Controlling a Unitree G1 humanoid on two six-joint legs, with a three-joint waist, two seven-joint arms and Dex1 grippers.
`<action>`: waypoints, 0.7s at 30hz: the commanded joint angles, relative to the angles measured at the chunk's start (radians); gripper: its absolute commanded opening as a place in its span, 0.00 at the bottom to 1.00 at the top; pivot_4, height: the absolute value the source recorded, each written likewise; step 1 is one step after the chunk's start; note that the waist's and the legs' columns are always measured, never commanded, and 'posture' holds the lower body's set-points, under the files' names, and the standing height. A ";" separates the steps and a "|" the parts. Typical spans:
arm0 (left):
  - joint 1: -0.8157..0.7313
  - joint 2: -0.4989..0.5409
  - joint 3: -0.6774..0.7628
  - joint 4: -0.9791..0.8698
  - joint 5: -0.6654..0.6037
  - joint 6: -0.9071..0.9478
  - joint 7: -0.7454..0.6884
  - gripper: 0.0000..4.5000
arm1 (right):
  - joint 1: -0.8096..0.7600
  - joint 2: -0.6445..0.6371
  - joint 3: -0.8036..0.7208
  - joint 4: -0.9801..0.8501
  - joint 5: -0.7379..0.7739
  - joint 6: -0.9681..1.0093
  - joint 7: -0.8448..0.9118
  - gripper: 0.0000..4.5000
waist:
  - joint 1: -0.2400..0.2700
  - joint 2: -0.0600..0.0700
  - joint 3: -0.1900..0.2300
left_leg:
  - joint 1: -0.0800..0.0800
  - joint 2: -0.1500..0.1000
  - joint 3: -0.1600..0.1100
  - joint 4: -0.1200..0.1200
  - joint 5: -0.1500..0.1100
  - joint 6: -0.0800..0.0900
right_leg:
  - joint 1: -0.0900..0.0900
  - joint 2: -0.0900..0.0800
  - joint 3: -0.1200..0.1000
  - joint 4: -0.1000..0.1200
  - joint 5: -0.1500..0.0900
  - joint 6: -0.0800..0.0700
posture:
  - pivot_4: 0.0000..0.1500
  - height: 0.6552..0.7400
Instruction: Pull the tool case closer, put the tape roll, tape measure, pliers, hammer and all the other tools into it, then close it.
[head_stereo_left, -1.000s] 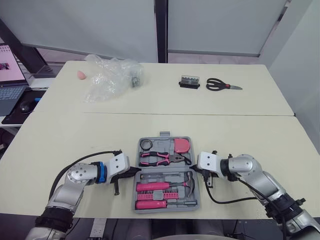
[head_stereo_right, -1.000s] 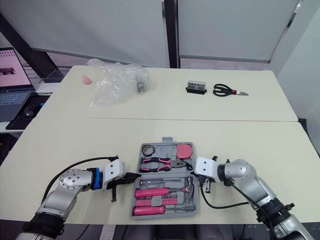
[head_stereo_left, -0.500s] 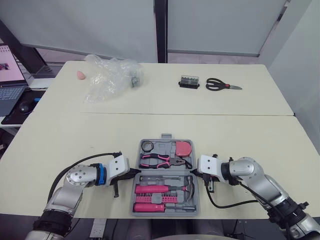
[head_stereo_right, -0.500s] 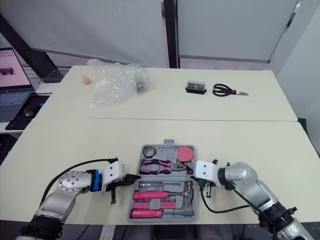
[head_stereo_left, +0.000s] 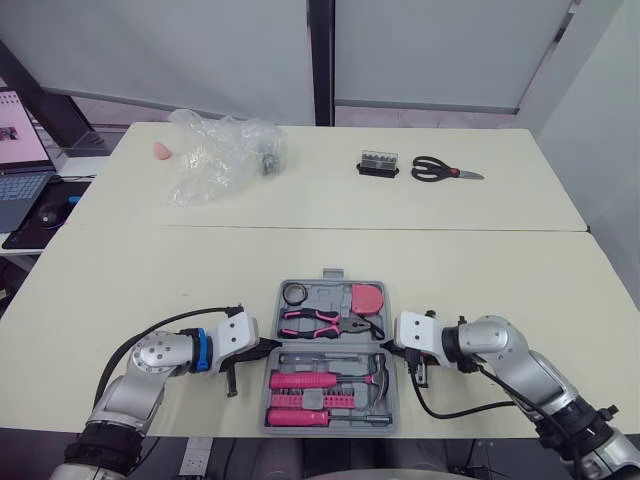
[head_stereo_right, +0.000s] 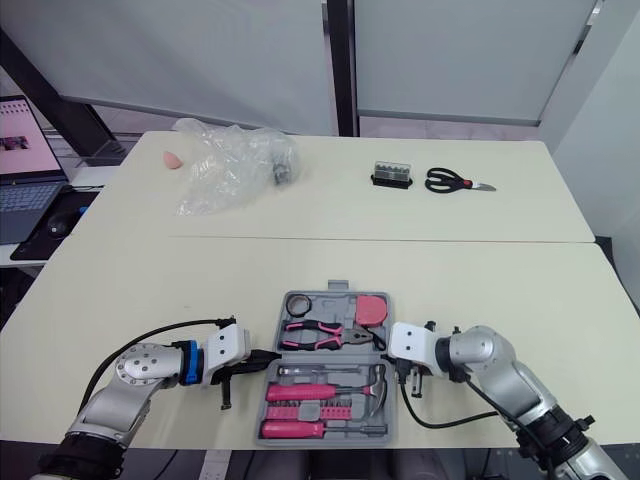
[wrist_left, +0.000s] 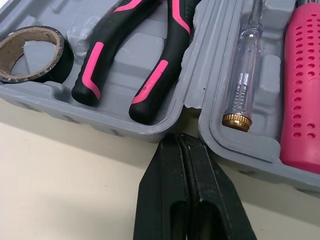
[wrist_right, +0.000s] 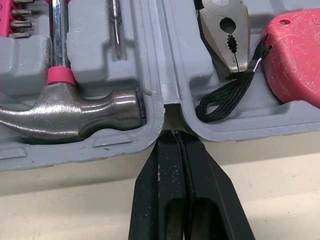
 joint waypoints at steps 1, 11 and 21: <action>0.020 -0.003 -0.037 -0.026 0.005 -0.001 -0.005 0.00 | 0.012 0.016 0.045 -0.045 0.019 0.001 0.028 0.00 | 0.000 0.000 0.000 | 0.000 0.000 0.000 0.000 0.000 0.000 | 0.000 0.000 0.000 0.000 0.000 0.000 | 1.00 1.00; 0.032 0.005 -0.033 -0.024 0.003 -0.004 0.000 0.00 | 0.002 0.012 0.032 -0.027 0.011 0.001 0.016 0.00 | 0.000 0.000 0.000 | 0.000 0.000 0.000 0.000 0.000 0.000 | 0.000 0.000 0.000 0.000 0.000 0.000 | 1.00 1.00; 0.034 0.085 0.067 0.081 -0.030 -0.091 0.010 0.00 | 0.075 -0.115 -0.140 -0.022 0.065 -0.029 -0.013 0.00 | 0.000 0.000 0.000 | 0.000 0.000 0.000 0.000 0.000 0.000 | 0.000 0.000 0.000 0.000 0.000 0.000 | 1.00 1.00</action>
